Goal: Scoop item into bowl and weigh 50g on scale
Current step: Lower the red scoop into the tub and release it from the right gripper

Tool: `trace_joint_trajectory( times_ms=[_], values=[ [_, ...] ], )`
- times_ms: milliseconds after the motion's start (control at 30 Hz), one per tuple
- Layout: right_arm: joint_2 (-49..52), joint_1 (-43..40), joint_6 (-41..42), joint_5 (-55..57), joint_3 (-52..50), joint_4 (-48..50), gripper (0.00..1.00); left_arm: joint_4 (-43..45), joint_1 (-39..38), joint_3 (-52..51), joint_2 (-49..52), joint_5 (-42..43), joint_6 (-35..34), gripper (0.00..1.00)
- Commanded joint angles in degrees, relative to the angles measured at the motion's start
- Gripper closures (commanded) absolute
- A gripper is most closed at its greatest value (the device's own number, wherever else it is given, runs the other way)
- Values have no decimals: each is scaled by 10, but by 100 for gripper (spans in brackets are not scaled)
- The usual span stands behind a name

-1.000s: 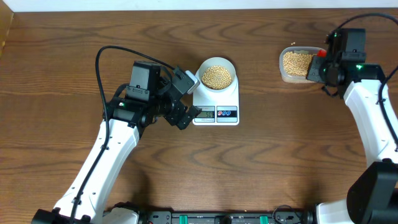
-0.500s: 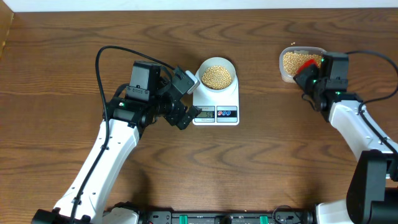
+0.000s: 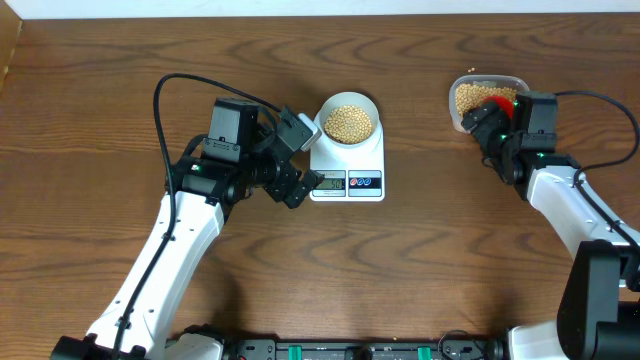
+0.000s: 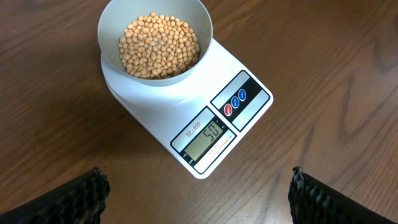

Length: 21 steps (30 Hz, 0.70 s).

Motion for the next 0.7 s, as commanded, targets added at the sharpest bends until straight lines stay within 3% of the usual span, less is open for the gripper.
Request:
trace_joint_trajectory(
  times_ms=[0, 333, 667],
  values=[
    [-5, 2, -32, 0, -3, 0, 1, 0, 0, -4, 0, 3, 5, 5],
    [-41, 2, -141, 7, -1, -13, 1, 0, 0, -4, 0, 3, 5, 5],
    [-124, 2, -274, 76, 43, -197, 1, 0, 0, -4, 0, 3, 5, 5]
  ],
)
